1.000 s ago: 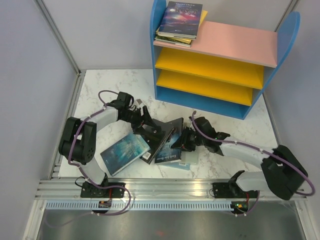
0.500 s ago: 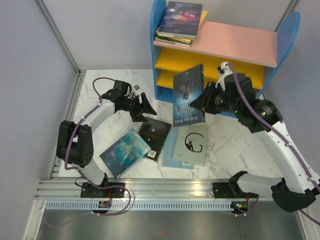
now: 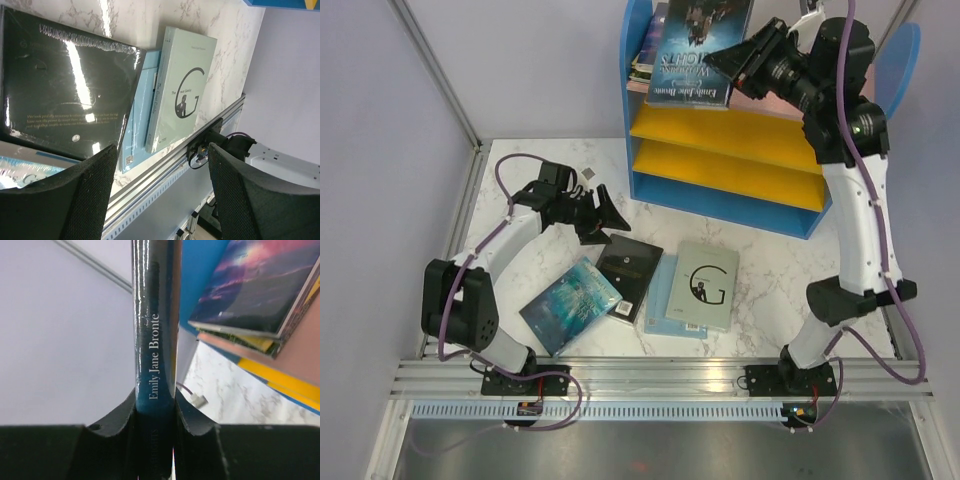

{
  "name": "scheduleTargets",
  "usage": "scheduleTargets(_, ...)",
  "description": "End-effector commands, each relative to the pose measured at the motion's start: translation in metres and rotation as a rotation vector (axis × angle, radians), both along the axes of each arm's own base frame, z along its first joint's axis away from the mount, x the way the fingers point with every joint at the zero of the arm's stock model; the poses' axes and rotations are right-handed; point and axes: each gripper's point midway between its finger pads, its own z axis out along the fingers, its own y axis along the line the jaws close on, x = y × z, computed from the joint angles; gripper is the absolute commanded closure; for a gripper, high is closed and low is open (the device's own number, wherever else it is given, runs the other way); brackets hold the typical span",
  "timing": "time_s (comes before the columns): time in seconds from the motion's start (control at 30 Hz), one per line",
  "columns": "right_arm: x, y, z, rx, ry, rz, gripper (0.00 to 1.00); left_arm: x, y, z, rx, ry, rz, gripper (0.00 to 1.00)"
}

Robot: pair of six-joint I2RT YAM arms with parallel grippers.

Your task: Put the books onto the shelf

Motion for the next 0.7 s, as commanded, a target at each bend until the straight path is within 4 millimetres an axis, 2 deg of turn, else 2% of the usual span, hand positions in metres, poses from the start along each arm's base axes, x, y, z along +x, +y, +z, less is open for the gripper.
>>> scheduleTargets(0.0,0.024,-0.002,0.076,0.268,-0.212,0.077,1.0,-0.009,0.004,0.008,-0.006,0.0,0.025,0.23)
scheduleTargets(0.03,0.033,-0.006,0.082,0.304,-0.229,0.081,1.0,-0.01,0.004,0.009,-0.005,-0.004,0.027,0.23)
scheduleTargets(0.07,0.059,-0.01,0.075,0.381,-0.18,0.084,1.0,-0.012,0.005,0.007,-0.004,0.003,0.03,0.23)
scheduleTargets(0.1,0.058,-0.014,0.097,0.431,-0.265,0.106,1.0,-0.013,0.005,0.007,-0.003,0.001,0.029,0.23)
scheduleTargets(0.13,0.066,-0.016,0.099,0.474,-0.264,0.117,1.0,-0.014,0.006,0.006,-0.002,0.005,0.031,0.23)
scheduleTargets(0.17,0.091,-0.016,0.085,0.502,-0.236,0.112,1.0,-0.014,0.006,0.007,-0.002,0.001,0.03,0.24)
scheduleTargets(0.2,0.089,-0.02,0.096,0.547,-0.256,0.126,1.0,-0.014,0.006,0.007,-0.003,-0.001,0.03,0.24)
scheduleTargets(0.3,0.112,-0.016,0.075,0.554,-0.221,0.12,1.0,-0.011,0.006,0.01,-0.004,-0.012,0.03,0.24)
scheduleTargets(0.37,0.119,-0.014,0.064,0.543,-0.198,0.116,1.0,-0.008,0.005,0.014,-0.005,-0.023,0.029,0.24)
scheduleTargets(0.5,0.122,-0.012,0.057,0.528,-0.186,0.125,1.0,-0.004,0.003,0.014,-0.008,-0.024,0.026,0.24)
scheduleTargets(0.67,0.113,-0.006,0.053,0.508,-0.156,0.167,1.0,0.002,0.002,0.011,-0.004,-0.017,0.028,0.24)
